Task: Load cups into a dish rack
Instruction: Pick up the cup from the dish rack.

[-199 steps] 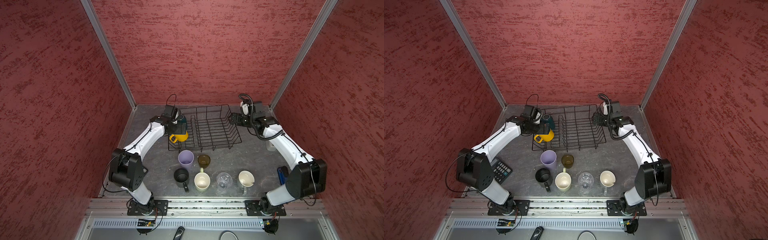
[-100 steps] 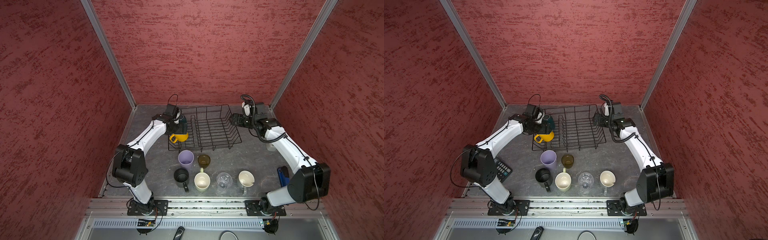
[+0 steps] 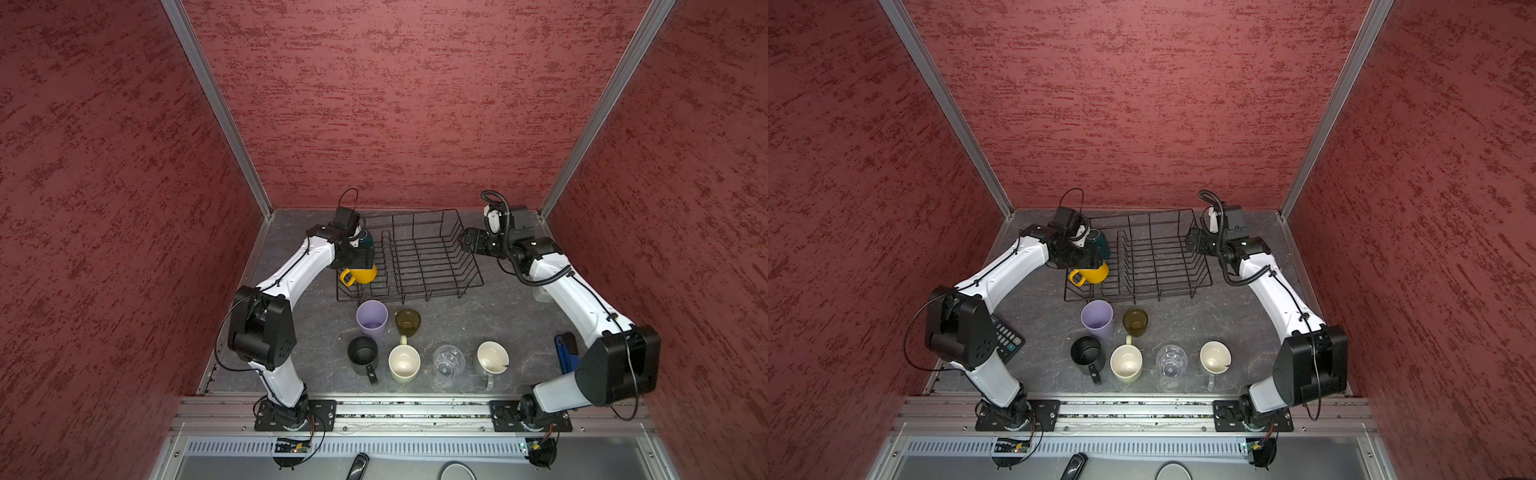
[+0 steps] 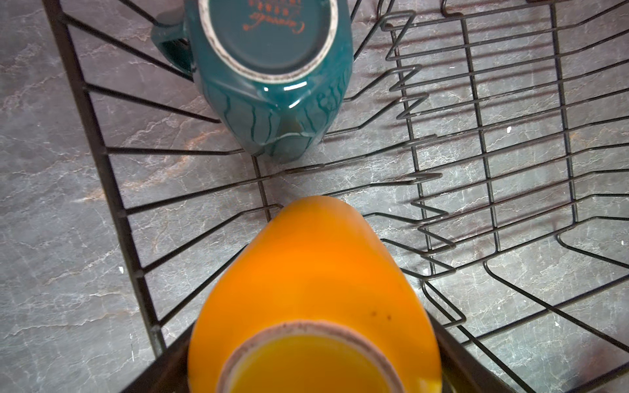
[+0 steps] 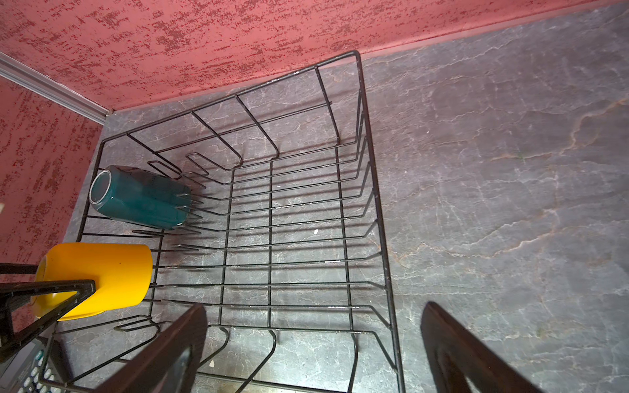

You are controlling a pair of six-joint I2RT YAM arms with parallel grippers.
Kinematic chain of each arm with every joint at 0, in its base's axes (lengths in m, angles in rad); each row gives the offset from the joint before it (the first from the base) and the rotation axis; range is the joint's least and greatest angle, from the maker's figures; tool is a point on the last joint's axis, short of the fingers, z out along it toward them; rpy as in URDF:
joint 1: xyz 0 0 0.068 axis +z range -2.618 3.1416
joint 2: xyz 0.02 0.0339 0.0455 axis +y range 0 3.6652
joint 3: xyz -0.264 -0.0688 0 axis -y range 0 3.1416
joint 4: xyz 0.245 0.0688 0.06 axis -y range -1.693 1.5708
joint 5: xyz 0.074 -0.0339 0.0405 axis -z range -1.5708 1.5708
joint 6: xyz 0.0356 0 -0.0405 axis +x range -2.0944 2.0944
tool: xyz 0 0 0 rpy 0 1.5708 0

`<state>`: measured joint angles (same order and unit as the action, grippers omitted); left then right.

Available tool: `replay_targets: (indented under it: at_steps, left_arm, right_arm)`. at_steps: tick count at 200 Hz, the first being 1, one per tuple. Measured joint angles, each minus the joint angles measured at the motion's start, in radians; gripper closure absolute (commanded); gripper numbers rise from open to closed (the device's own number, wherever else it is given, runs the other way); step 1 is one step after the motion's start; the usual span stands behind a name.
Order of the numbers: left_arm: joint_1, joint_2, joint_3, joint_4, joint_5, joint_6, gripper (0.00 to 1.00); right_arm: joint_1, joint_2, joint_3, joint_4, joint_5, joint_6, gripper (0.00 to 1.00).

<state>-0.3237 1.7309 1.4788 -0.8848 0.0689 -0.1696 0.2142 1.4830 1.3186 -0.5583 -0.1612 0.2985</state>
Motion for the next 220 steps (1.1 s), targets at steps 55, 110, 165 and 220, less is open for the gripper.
replay_targets:
  at_steps: [55,110,165,220]
  left_arm:
    - [-0.021,0.024,0.052,-0.062,-0.025,-0.003,0.45]
    - [-0.059,0.035,0.117,-0.15,-0.068,-0.01,0.51]
    - [-0.074,0.039,0.147,-0.201,-0.088,-0.01,0.52]
    - [-0.098,0.039,0.163,-0.246,-0.095,0.005,0.55]
  right_arm:
    - [0.0,-0.021,-0.011,0.001,0.0,0.001,0.01]
    - [0.0,-0.031,-0.011,0.001,0.0,0.001,0.01]
    - [-0.002,-0.032,-0.019,0.005,-0.002,0.002,0.01]
    - [-0.002,-0.032,-0.02,0.008,-0.008,0.008,0.01]
